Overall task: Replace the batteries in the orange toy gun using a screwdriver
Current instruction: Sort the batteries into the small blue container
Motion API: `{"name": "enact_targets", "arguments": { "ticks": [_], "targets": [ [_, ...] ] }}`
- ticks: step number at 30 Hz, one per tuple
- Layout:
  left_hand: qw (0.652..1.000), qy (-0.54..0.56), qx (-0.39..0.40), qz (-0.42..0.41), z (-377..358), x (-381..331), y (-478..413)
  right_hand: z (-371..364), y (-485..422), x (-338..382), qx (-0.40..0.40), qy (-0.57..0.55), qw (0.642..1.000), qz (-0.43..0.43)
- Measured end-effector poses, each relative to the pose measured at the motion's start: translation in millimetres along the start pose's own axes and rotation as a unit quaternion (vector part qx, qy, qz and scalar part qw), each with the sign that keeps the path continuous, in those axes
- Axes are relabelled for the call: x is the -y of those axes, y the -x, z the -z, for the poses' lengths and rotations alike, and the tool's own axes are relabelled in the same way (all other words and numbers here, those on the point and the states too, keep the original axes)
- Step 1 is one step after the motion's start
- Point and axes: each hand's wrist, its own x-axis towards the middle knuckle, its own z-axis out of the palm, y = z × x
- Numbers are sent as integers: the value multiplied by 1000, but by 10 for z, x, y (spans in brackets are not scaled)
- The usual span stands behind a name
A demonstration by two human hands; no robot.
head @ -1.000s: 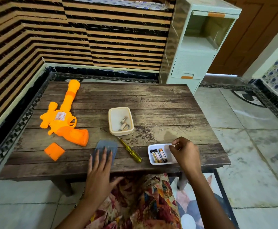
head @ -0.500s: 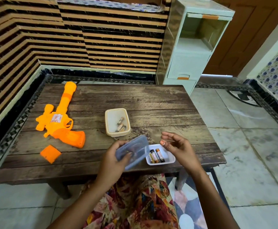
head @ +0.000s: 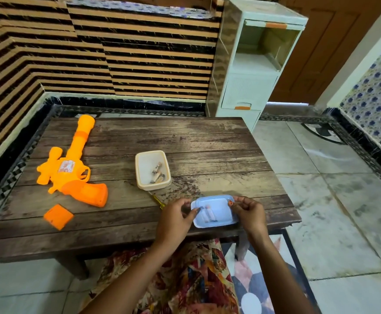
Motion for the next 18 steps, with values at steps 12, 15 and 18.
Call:
{"name": "enact_targets", "arguments": {
  "ticks": [12, 15, 18],
  "targets": [
    [988, 75, 61, 120, -38, -75, -122, -125, 30, -26, 40, 66, 996, -49],
    [989, 68, 70, 112, -23, -88, -131, -148, 110, -5, 45, 107, 993, -2],
    [986, 96, 75, 113, -66, -78, -97, -163, 180, 30, 25, 80, 996, 17]
  ]
}}
